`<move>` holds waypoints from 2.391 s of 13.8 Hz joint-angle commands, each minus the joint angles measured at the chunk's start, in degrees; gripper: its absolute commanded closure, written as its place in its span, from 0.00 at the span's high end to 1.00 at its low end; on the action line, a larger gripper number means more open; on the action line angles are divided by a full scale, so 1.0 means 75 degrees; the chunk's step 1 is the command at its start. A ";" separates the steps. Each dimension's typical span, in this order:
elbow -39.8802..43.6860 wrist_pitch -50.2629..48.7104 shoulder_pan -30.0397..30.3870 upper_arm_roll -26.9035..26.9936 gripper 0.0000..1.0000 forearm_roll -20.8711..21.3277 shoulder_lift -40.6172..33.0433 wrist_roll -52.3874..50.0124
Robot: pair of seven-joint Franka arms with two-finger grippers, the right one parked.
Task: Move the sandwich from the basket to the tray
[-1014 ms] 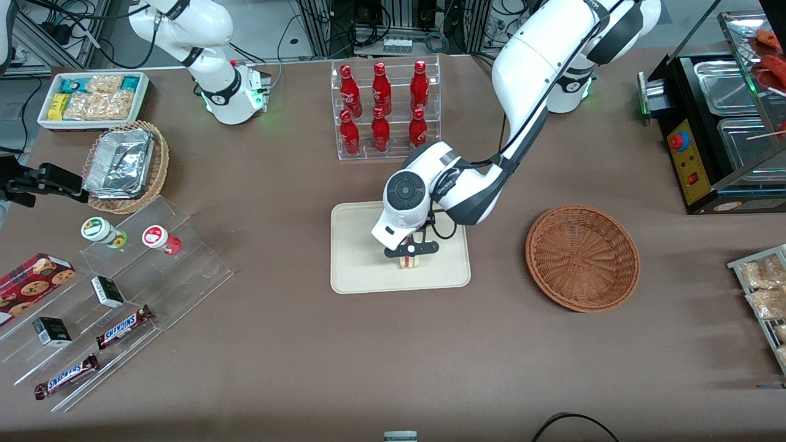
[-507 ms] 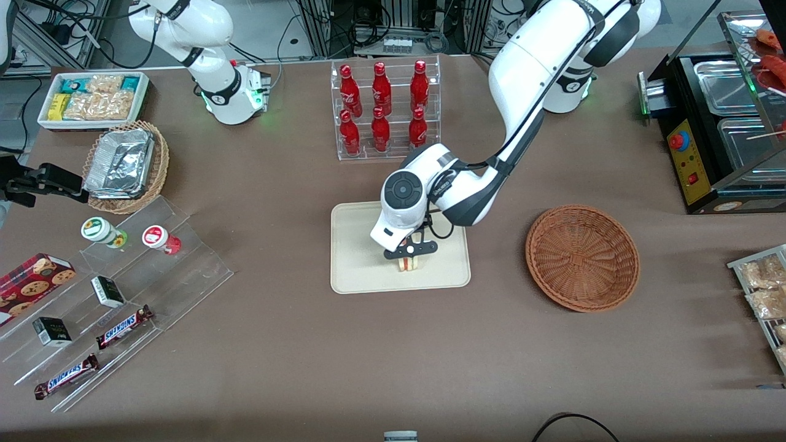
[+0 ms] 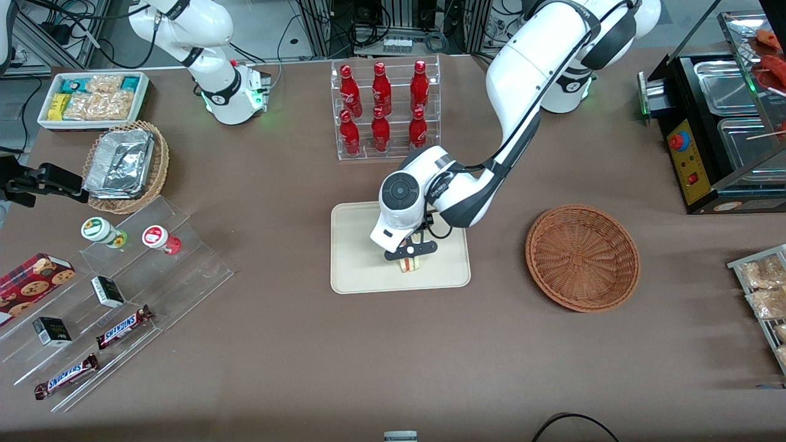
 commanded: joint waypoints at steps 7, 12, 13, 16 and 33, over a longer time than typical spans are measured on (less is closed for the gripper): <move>0.0534 -0.1544 -0.0022 0.0069 1.00 0.0048 -0.1208 -0.0031; 0.0709 -0.2387 0.0445 0.0092 1.00 -0.0138 -0.1818 0.1500; 0.0722 -0.2645 0.0772 0.0069 1.00 -0.0418 -0.1970 0.1876; 0.0663 -0.3347 0.1534 0.0104 1.00 -0.0655 -0.2498 0.3002; -0.1479 -0.4159 0.4653 0.0104 1.00 -0.0772 -0.5004 0.6261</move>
